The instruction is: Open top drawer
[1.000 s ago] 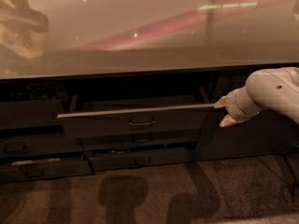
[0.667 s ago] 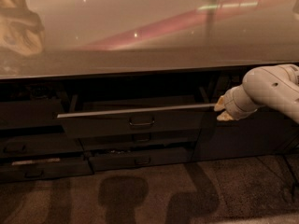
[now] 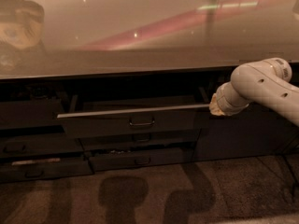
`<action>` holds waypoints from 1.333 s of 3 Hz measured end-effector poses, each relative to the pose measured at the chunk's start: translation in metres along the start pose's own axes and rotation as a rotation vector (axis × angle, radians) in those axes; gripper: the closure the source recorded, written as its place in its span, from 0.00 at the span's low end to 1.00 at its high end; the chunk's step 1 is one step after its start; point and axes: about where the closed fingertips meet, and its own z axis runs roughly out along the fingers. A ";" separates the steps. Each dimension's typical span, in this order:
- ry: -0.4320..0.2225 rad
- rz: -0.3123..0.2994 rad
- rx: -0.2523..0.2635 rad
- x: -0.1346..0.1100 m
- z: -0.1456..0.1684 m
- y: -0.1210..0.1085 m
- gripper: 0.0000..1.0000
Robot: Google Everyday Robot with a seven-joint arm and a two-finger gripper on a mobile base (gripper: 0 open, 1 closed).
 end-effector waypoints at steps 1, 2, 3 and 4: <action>0.037 -0.008 0.005 -0.012 -0.001 -0.011 1.00; 0.062 -0.031 0.016 -0.029 -0.007 -0.024 1.00; 0.091 -0.089 0.023 -0.061 -0.011 -0.036 1.00; 0.091 -0.089 0.023 -0.061 -0.011 -0.036 1.00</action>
Offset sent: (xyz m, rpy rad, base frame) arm 0.0192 0.0550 0.0371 -0.1058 -0.0575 0.0082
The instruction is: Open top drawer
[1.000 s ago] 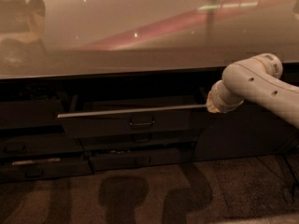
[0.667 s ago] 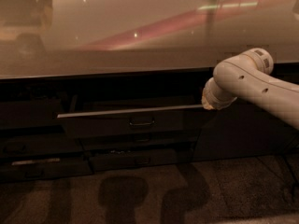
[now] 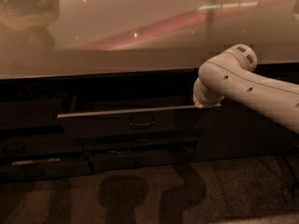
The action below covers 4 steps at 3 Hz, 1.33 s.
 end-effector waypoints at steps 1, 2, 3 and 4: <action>-0.061 -0.001 0.002 0.002 0.002 0.002 1.00; -0.219 0.060 0.001 0.016 0.011 0.009 1.00; -0.295 0.077 0.054 0.025 0.000 -0.010 1.00; -0.295 0.077 0.054 0.025 0.000 -0.010 1.00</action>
Offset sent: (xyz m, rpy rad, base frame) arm -0.0101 -0.0277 0.0022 0.5234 0.1126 0.3225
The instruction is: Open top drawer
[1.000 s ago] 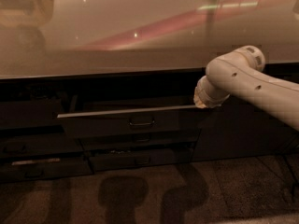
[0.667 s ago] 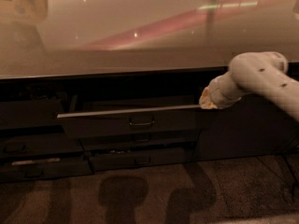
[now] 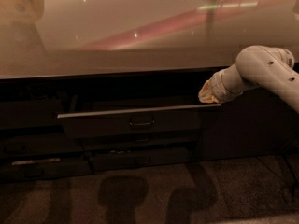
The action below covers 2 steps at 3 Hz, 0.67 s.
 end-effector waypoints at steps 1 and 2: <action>0.010 0.002 -0.011 -0.002 0.007 -0.022 1.00; 0.020 -0.031 -0.048 -0.023 0.023 -0.051 1.00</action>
Offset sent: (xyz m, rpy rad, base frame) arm 0.0880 0.0752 0.0278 -0.0858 0.0528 0.0672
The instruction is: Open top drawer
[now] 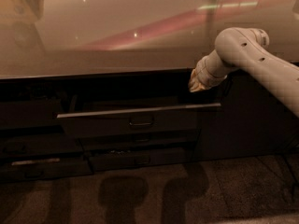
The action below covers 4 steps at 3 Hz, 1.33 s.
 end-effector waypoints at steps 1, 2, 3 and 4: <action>0.000 0.000 0.000 0.000 0.000 0.000 1.00; 0.014 -0.011 -0.011 0.002 0.010 0.028 1.00; 0.037 -0.030 -0.027 0.004 0.022 0.070 1.00; 0.037 -0.030 -0.027 0.004 0.022 0.070 1.00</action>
Offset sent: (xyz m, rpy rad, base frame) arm -0.0691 -0.0193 -0.0764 -0.0762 0.0074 0.0108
